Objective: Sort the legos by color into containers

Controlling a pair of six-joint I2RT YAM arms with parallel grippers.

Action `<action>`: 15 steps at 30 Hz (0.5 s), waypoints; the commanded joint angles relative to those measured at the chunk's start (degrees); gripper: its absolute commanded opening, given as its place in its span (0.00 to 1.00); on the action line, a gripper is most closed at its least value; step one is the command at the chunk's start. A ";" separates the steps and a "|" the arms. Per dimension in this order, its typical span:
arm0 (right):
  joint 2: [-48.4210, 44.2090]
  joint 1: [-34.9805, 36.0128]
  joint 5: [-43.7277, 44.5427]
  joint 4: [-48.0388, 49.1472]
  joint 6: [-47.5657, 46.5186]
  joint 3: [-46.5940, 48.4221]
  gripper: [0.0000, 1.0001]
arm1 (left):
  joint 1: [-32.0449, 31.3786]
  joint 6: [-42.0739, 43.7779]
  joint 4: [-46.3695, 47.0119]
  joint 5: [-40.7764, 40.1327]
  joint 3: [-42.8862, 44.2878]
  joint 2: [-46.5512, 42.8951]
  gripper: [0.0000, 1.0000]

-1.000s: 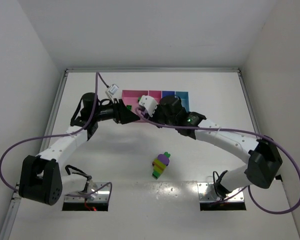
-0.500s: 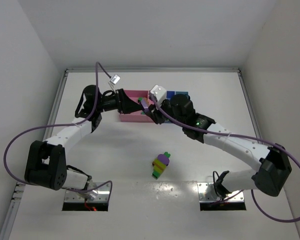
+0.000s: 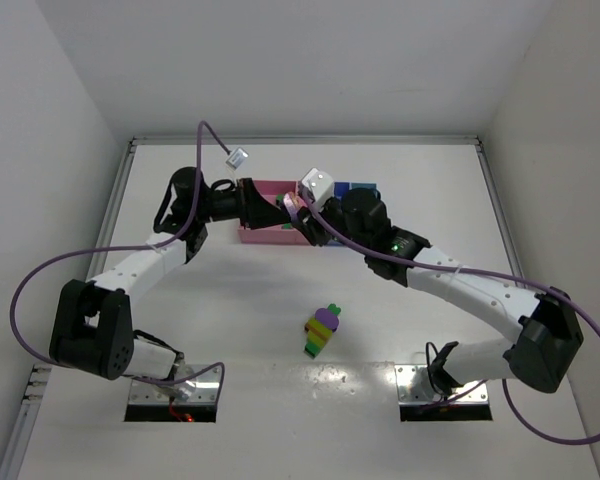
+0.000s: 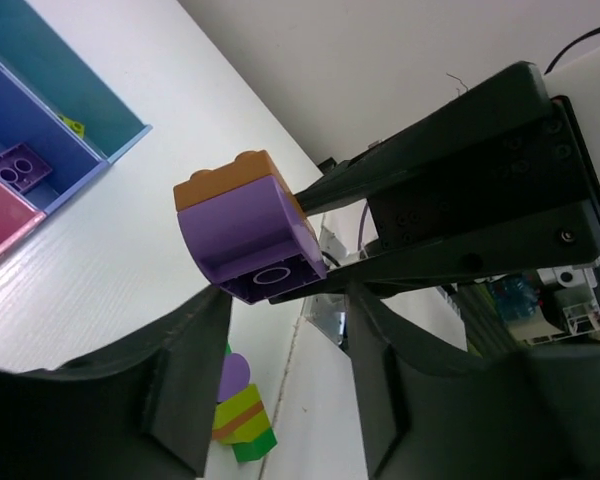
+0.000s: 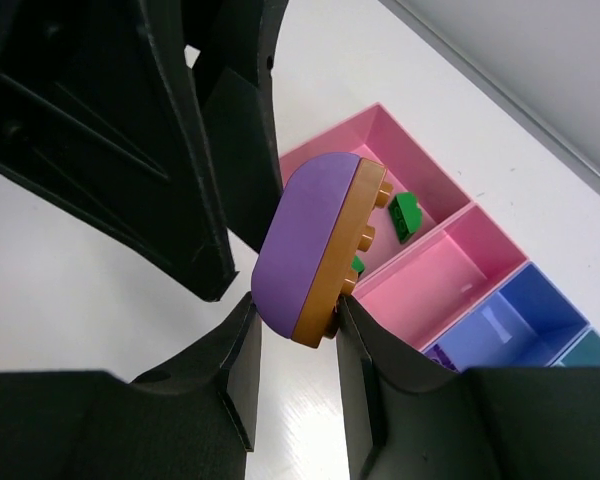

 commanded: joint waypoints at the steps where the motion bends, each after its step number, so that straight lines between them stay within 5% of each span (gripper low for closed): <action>1: -0.24 1.18 2.53 3.31 -1.85 0.73 0.00 | -0.51 1.29 0.33 -0.20 2.05 0.25 0.53; 15: -1.83 5.57 9.04 5.06 -7.04 -1.29 0.00 | -0.51 0.76 -0.73 -0.20 4.34 2.36 0.54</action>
